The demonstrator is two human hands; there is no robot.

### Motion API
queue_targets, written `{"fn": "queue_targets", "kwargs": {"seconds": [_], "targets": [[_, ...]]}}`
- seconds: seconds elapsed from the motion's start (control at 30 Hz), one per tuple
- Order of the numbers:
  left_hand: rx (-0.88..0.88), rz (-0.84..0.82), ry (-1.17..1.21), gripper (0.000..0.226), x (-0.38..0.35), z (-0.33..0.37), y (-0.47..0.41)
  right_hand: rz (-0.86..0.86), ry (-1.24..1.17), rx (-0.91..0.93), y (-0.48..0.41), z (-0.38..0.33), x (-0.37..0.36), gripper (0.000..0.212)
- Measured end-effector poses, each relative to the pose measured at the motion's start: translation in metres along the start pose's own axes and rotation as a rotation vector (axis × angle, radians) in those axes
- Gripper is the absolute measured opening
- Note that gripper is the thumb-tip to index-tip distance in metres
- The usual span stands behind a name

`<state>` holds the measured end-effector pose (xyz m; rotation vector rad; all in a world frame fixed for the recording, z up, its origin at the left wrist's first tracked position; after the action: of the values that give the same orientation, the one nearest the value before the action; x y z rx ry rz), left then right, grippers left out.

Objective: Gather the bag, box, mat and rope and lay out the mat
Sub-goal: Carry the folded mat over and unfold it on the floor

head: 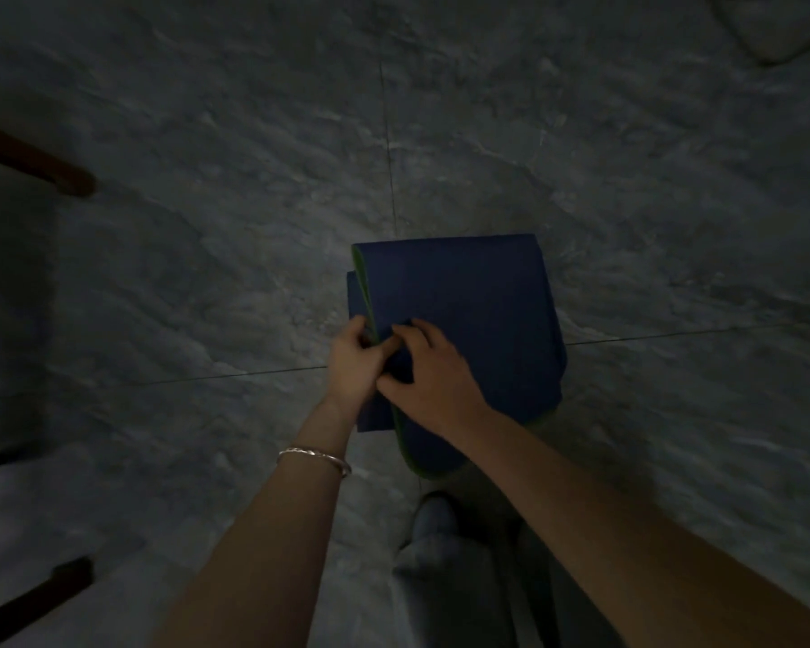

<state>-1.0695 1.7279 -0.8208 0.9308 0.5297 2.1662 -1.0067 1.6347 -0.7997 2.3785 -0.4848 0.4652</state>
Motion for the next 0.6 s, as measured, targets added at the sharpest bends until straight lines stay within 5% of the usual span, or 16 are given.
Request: {"fn": "queue_targets", "kwargs": {"seconds": [0.13, 0.6], "targets": [[-0.027, -0.067, 0.005, 0.022, 0.008, 0.048, 0.037, -0.032, 0.039, 0.010, 0.042, -0.024, 0.018, 0.091], [-0.302, 0.005, -0.132, 0.015, -0.013, 0.246, 0.178, 0.488, -0.193, 0.256, 0.185, -0.080, 0.204, 0.068]]}}
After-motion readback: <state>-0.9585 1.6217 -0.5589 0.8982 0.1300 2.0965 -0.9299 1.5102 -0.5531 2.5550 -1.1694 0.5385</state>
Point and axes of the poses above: each hand's wrist, its own y-axis away from the middle knuckle, its own x-axis out of the back of the hand, z = x × y, the point moved 9 cm from there along -y, towards the middle knuckle, and after that the axes turned 8 degrees about -y, right-handed, at the moved point
